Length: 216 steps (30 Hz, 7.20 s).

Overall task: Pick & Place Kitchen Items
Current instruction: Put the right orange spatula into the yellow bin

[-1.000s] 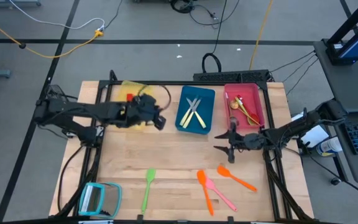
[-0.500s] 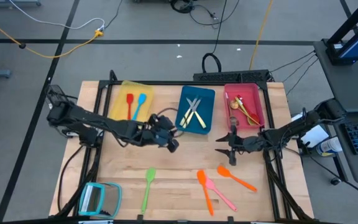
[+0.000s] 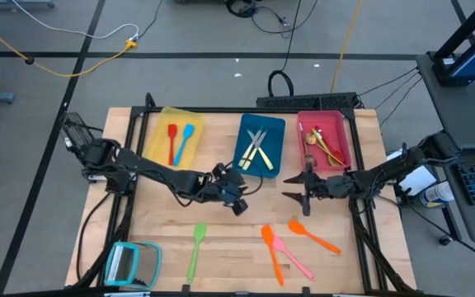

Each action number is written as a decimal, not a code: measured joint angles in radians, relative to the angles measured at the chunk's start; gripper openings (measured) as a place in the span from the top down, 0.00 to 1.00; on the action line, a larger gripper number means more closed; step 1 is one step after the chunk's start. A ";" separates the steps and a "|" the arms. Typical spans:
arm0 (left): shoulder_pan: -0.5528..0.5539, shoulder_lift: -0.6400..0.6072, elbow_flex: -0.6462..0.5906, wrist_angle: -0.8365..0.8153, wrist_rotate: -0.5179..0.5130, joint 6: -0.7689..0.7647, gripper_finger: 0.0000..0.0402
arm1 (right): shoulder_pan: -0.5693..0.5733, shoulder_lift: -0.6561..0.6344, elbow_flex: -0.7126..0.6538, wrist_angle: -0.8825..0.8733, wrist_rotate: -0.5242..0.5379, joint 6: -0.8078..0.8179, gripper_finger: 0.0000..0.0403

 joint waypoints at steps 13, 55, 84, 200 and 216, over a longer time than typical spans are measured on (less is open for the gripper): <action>0.004 0.007 0.002 0.093 -0.002 -0.051 0.78 | 0.002 0.000 -0.001 -0.299 -0.002 0.072 0.50; -0.118 0.007 0.001 0.050 0.016 -0.025 0.78 | 0.002 0.000 0.000 -0.280 -0.004 -0.039 0.50; -0.107 0.006 0.001 0.056 0.010 0.267 0.78 | 0.355 0.130 0.319 -0.391 0.026 0.066 0.55; -0.057 0.006 0.001 0.430 0.022 0.471 0.78 | 0.312 0.010 0.441 -0.238 0.407 -0.426 0.94; -0.022 0.006 0.001 0.610 0.022 0.686 0.78 | 0.088 0.107 0.442 0.143 -0.035 -0.527 0.94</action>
